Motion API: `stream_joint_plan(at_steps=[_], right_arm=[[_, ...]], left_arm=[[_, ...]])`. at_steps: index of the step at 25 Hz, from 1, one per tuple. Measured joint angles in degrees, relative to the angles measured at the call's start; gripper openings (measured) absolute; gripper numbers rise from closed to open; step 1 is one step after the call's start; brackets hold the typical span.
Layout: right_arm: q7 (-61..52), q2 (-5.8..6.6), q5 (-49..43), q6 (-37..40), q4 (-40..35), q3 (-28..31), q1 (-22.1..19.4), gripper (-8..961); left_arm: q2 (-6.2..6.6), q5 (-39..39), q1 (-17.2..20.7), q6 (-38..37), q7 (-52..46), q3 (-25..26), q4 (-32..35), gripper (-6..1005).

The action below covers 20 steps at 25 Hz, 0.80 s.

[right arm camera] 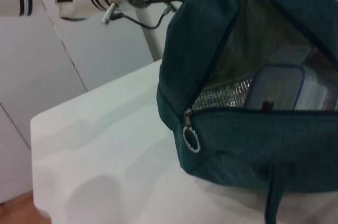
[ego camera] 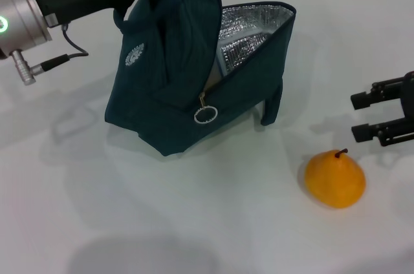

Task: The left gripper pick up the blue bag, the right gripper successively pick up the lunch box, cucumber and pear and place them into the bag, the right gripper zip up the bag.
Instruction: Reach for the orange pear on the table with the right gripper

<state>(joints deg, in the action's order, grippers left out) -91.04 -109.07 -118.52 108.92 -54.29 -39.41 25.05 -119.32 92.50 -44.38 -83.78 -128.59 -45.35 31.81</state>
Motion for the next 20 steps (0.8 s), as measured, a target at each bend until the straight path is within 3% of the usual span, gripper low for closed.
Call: stream_joint_plan(at_steps=[9,20], right_arm=[[-1.21,-0.73,-3.26,0.60,1.26,-3.99,1.73,688],[-1.24,-1.09,-3.57,0.12,1.57,-4.45,1.76,684]], left_arm=[[-0.05,0.00,0.17,0.14,1.49,0.00,-0.24,53],[-0.03,-0.21,-0.13,0.85,1.86,0.00,-0.26,53]])
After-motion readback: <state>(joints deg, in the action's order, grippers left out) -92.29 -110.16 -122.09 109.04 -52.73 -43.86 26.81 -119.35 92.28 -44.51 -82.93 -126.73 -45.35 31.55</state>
